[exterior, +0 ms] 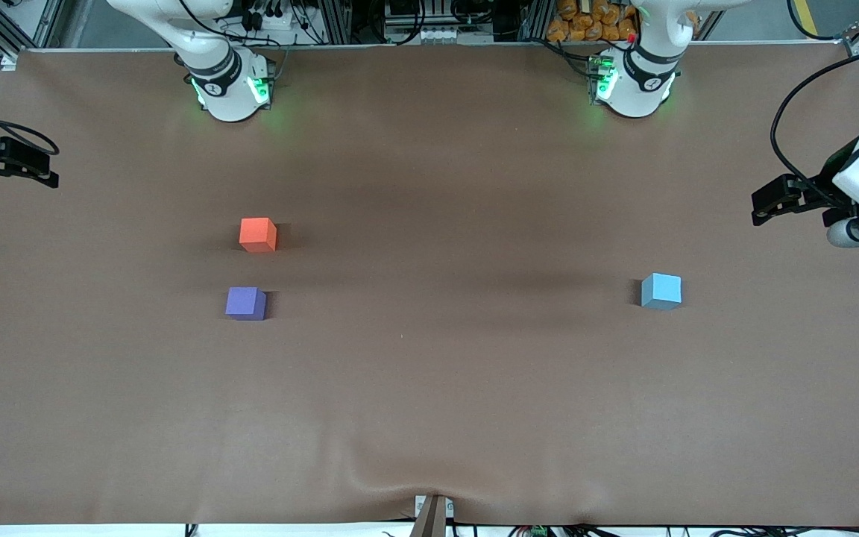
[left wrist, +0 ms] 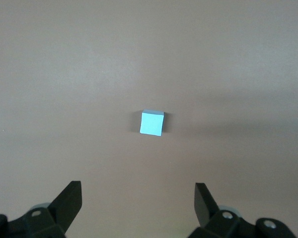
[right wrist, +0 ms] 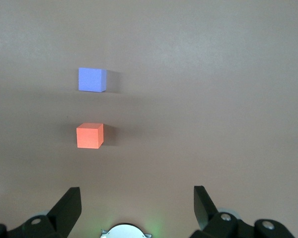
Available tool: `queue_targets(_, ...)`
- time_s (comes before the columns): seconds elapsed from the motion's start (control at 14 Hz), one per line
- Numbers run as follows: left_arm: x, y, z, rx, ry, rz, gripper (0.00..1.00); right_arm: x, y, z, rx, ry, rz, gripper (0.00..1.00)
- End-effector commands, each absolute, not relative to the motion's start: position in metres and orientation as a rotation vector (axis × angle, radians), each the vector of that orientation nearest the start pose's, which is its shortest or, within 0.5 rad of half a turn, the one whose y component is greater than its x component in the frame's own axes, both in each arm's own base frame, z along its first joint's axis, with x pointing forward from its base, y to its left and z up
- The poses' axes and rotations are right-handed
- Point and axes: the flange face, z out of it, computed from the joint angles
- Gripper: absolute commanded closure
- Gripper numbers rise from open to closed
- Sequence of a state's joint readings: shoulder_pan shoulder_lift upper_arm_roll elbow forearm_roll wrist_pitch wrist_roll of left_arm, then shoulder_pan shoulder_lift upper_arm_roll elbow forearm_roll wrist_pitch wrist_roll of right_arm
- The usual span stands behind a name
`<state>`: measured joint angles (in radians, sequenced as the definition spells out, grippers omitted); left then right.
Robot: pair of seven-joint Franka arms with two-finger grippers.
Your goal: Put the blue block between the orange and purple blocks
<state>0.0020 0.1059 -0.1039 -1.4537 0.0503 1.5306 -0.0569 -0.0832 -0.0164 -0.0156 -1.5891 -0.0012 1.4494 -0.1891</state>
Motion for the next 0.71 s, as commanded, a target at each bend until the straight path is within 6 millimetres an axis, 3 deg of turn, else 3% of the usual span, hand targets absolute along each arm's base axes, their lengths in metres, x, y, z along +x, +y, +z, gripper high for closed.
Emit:
queue_targets(0.0,0.574,-0.048,0.625,-3.106,0.075,0.062,0.0,0.524,-0.052,0.619,-3.101,-0.116,0.163,0.0)
queue_targets(0.14,0.575,-0.044,0.626,-3.101,0.062,0.059,0.0,0.524,-0.053,0.619,-3.101,-0.113,0.166,0.0)
queue_targets(0.36,0.583,-0.038,0.61,-3.095,0.046,0.099,0.0,0.524,-0.053,0.619,-3.101,-0.113,0.166,0.0)
queue_targets(0.5,0.59,-0.027,0.581,-3.091,0.02,0.192,0.0,0.524,-0.053,0.619,-3.101,-0.113,0.166,0.0)
queue_targets(0.64,0.584,-0.018,0.534,-3.092,0.0,0.349,0.0,0.524,-0.053,0.619,-3.101,-0.113,0.166,0.0)
